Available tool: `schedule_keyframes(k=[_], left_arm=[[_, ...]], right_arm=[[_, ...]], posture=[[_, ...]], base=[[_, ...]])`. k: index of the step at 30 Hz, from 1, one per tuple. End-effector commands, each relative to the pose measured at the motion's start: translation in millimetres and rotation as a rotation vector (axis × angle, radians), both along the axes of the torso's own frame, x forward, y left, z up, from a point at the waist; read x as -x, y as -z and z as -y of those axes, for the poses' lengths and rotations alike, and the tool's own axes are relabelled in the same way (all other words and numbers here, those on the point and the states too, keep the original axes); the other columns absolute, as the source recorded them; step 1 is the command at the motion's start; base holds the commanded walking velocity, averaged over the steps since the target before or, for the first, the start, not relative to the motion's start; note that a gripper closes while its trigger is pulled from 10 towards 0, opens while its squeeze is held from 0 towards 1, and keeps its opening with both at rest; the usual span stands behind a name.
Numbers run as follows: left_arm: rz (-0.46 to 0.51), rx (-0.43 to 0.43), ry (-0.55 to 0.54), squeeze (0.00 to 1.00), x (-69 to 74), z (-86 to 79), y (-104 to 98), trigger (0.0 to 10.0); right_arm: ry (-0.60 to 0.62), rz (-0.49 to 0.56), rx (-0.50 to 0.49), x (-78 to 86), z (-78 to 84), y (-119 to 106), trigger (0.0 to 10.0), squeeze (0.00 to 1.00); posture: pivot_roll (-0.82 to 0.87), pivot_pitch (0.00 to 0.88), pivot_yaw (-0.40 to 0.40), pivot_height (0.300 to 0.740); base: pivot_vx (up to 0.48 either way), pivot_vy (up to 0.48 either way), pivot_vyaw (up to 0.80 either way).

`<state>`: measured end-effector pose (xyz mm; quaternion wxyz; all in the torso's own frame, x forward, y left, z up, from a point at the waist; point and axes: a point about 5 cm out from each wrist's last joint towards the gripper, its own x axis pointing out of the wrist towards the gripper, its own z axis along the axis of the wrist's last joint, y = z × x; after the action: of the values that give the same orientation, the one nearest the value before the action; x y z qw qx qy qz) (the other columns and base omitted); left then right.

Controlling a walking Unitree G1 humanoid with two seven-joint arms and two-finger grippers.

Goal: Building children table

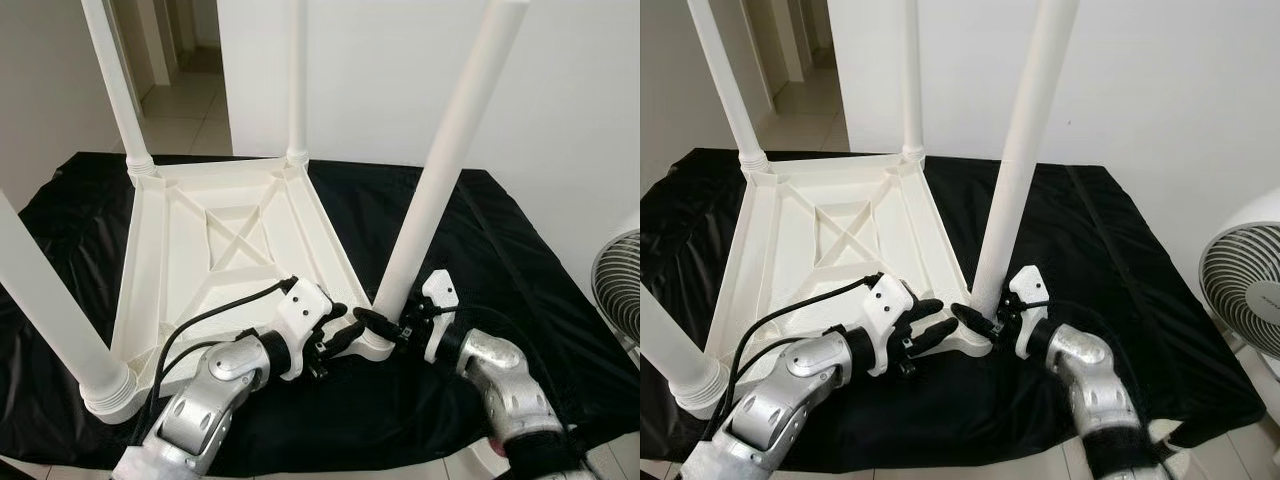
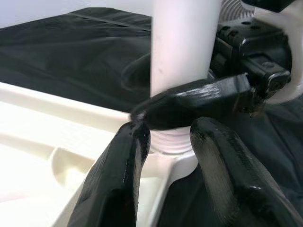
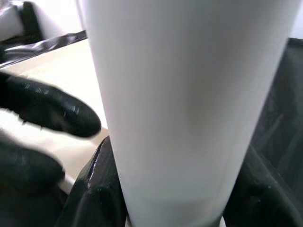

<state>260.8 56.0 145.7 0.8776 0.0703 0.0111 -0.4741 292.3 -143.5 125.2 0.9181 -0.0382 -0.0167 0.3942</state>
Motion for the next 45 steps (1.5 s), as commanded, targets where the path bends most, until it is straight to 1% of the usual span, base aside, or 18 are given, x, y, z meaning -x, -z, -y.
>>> schedule_keyframes(k=[1, 3, 4, 7, 9, 16, 18, 20, 25, 26, 31, 35, 36, 38, 39, 41, 43, 45], left_arm=[[-0.016, 0.001, 0.039, 0.0, 3.7, 3.3, 1, 10.0], [-0.02, 0.002, 0.046, 0.0, 5.0, 5.0, 2, 10.0], [-0.02, 0.002, 0.046, 0.0, 5.0, 5.0, 2, 10.0], [-0.025, 0.003, 0.054, 0.0, 6.4, 6.0, 2, 10.0], [-0.029, 0.002, 0.057, 0.0, 6.9, 5.8, 3, 10.0], [-0.03, 0.001, 0.063, 0.0, 7.9, 6.2, 3, 10.0], [-0.031, 0.001, 0.063, 0.0, 8.0, 6.5, 3, 10.0], [-0.032, 0.002, 0.063, 0.0, 8.2, 6.6, 3, 10.0], [-0.037, 0.005, 0.069, 0.0, 9.3, 7.2, 4, 10.0], [-0.035, 0.002, 0.072, 0.0, 9.4, 7.5, 4, 10.0], [-0.033, 0.001, 0.074, 0.0, 8.4, 7.8, 3, 10.0], [-0.034, 0.003, 0.073, 0.0, 8.0, 8.6, 4, 10.0], [-0.033, 0.003, 0.073, 0.0, 8.2, 8.8, 4, 10.0], [-0.032, 0.002, 0.073, 0.0, 8.0, 9.2, 4, 10.0], [-0.032, 0.002, 0.075, 0.0, 8.4, 9.1, 4, 10.0], [-0.033, 0.002, 0.077, 0.0, 8.3, 8.7, 4, 10.0], [-0.034, 0.002, 0.077, 0.0, 8.2, 8.5, 4, 10.0], [-0.037, -0.002, 0.083, 0.0, 8.3, 7.4, 4, 10.0]], right_arm=[[0.062, -0.049, -0.015, 1.7, -1.5, 8, 10.0, 0.0], [0.173, -0.036, 0.0, 2.2, -4.0, 7, 10.0, 0.0], [0.173, -0.036, 0.0, 2.2, -4.0, 7, 10.0, 0.0], [0.437, -0.081, -0.048, 0.3, -1.0, 6, 10.0, 0.0], [0.57, -0.099, -0.066, 2.8, 0.8, 6, 10.0, 0.0], [0.834, -0.138, -0.096, 10.6, -1.3, 11, 10.0, 0.0], [0.866, -0.157, -0.097, 13.6, -10.4, 13, 10.0, 0.0], [0.848, -0.145, -0.091, 14.4, -15.5, 11, 10.0, 0.0], [0.855, -0.136, -0.081, 13.6, -13.6, 5, 10.0, 0.0], [0.839, -0.13, -0.085, 13.7, -15.3, 4, 10.0, 1.0], [0.768, -0.091, -0.112, 13.8, -22.0, -4, 10.0, 1.0], [0.636, -0.058, -0.1, 8.8, -12.5, -9, 10.0, 1.0], [0.593, -0.057, -0.09, 8.0, -8.1, -10, 10.0, 0.69], [0.549, -0.061, -0.081, 7.0, -3.7, -10, 10.0, 0.69], [0.519, -0.05, -0.059, 4.9, 5.7, -10, 10.0, 0.0], [0.473, -0.027, -0.023, 2.2, 18.0, -10, 10.0, 0.0], [0.453, -0.017, -0.011, 1.5, 21.0, -11, 10.0, 0.0], [0.303, -0.008, 0.033, 2.5, 26.4, -12, 10.0, 0.0]], posture=[[-0.02, 0.016, -0.012, 0.74], [-0.02, 0.022, -0.013, 0.74], [-0.02, 0.022, -0.013, 0.74], [-0.03, 0.027, -0.013, 0.74], [-0.03, 0.026, -0.015, 0.74], [-0.03, 0.02, -0.018, 0.74], [-0.02, 0.015, -0.022, 0.74], [-0.02, 0.015, -0.022, 0.74], [-0.03, 0.008, -0.02, 0.74], [-0.03, 0.005, -0.022, 0.74], [-0.03, 0.0, -0.026, 0.74], [-0.03, 0.0, -0.027, 0.74], [-0.03, 0.0, -0.027, 0.74], [-0.03, 0.0, -0.026, 0.74], [-0.03, 0.0, -0.026, 0.74], [-0.03, 0.0, -0.021, 0.74], [-0.03, 0.0, -0.021, 0.74], [-0.04, 0.0, -0.016, 0.74]], base=[[0.0, 0.0, 0.0], [0.0, 0.0, 0.0], [0.0, 0.0, 0.0], [0.0, 0.0, 0.0], [0.0, 0.0, 0.0], [0.0, 0.0, 0.0], [0.0, 0.0, 0.0], [0.0, 0.0, 0.0], [0.0, 0.0, 0.0], [0.0, 0.0, 0.0], [0.0, 0.0, 0.0], [0.0, 0.0, 0.0], [0.0, 0.0, 0.0], [0.0, 0.0, 0.0], [0.0, 0.0, 0.0], [0.0, 0.0, 0.0], [0.0, 0.0, 0.0], [0.0, 0.0, 0.0]])
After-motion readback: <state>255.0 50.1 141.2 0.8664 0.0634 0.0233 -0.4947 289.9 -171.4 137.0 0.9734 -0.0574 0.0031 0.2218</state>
